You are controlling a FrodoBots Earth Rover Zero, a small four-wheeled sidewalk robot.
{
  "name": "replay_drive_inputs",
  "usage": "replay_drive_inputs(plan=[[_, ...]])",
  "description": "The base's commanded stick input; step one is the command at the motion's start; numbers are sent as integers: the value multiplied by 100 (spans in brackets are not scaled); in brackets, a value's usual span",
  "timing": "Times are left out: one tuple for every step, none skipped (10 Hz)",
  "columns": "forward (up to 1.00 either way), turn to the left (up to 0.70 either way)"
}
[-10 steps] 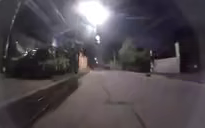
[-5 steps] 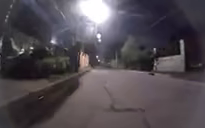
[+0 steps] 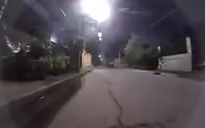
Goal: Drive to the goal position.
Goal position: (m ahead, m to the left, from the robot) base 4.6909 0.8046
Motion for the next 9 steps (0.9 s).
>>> replay_drive_inputs(plan=[[70,0],[70,0],[70,0],[70,0],[70,0],[70,0],[70,0],[70,0],[70,0]])
